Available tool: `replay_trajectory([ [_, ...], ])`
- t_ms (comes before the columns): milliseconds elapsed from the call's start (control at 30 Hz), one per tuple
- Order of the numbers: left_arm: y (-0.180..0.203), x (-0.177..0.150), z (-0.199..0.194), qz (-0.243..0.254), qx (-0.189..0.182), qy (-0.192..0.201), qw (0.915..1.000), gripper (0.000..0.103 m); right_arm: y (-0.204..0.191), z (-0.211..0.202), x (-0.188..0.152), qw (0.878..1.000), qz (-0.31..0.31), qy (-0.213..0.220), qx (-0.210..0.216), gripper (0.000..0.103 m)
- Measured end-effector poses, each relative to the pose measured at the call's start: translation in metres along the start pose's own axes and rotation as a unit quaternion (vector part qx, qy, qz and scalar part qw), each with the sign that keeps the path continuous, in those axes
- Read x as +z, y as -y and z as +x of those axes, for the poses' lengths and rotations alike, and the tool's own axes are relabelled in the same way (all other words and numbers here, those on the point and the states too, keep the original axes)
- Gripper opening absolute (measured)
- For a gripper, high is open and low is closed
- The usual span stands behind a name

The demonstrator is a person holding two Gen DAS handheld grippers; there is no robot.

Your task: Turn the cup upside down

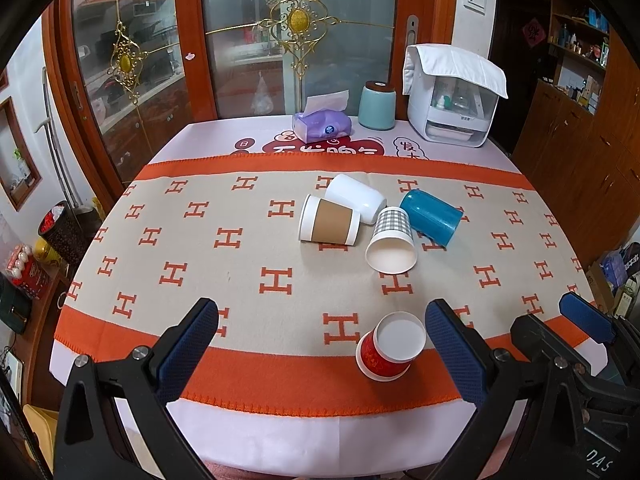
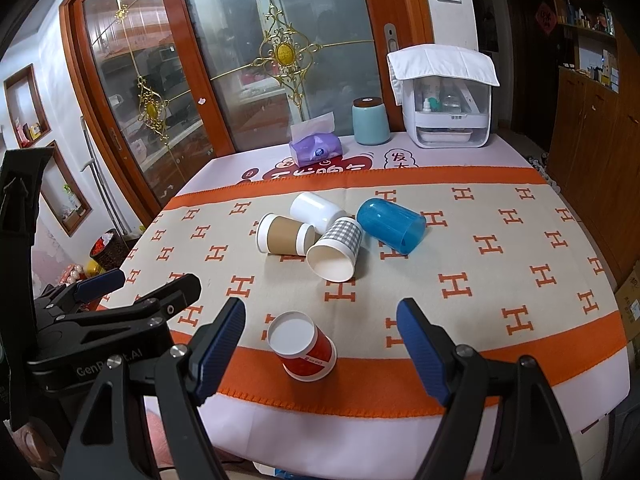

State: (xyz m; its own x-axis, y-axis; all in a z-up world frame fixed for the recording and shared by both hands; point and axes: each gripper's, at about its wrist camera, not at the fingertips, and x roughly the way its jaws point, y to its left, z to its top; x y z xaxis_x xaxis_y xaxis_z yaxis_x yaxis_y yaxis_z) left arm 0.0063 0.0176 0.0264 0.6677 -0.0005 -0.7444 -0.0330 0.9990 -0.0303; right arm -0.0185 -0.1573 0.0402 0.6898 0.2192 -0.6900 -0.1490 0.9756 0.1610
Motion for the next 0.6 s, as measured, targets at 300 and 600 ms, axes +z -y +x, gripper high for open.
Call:
replay_trajectory([
  [300,-0.0006,-0.0029,0.0003,0.0,0.0,-0.002,1.0,0.102,0.0003,0.0,0.0001,1.0,0.0,-0.001,0.001,0.078],
  [600,-0.001,-0.0045,0.0005,0.0,0.001,-0.003,1.0,0.102,0.001,0.0003,0.0004,1.0,0.001,-0.001,0.001,0.078],
])
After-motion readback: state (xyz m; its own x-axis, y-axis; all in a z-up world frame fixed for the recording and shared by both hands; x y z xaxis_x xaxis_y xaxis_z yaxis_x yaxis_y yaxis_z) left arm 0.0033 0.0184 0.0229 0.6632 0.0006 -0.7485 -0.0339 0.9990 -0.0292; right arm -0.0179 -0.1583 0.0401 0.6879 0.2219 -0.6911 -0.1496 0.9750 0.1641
